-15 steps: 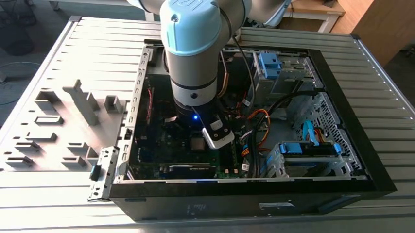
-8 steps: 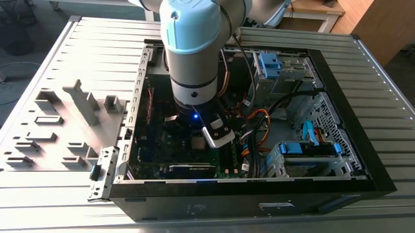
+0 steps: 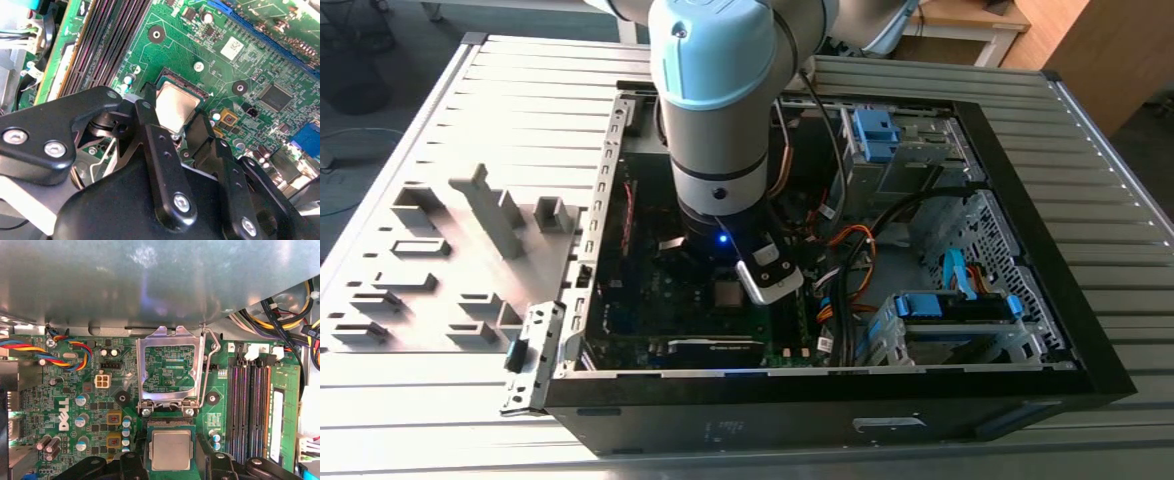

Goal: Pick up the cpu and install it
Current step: 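Place the cpu into insertion slot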

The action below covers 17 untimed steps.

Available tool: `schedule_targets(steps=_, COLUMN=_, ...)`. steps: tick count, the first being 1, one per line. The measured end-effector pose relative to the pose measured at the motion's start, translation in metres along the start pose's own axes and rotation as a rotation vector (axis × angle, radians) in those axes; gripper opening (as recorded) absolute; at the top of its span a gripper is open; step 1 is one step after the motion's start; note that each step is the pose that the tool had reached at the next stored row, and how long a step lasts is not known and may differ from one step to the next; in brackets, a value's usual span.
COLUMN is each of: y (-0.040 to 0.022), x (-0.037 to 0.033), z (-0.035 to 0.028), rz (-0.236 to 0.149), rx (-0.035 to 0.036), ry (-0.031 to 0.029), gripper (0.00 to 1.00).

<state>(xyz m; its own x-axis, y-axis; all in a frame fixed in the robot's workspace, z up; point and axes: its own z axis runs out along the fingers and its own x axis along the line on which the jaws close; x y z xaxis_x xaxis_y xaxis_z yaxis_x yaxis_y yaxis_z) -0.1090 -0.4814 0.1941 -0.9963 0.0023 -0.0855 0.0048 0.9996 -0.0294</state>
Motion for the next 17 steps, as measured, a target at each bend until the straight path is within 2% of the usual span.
schedule_targets(steps=17, y=-0.0019, x=0.0031, z=0.0042, rz=0.013, rx=0.0018, ry=0.0014, gripper=0.47)
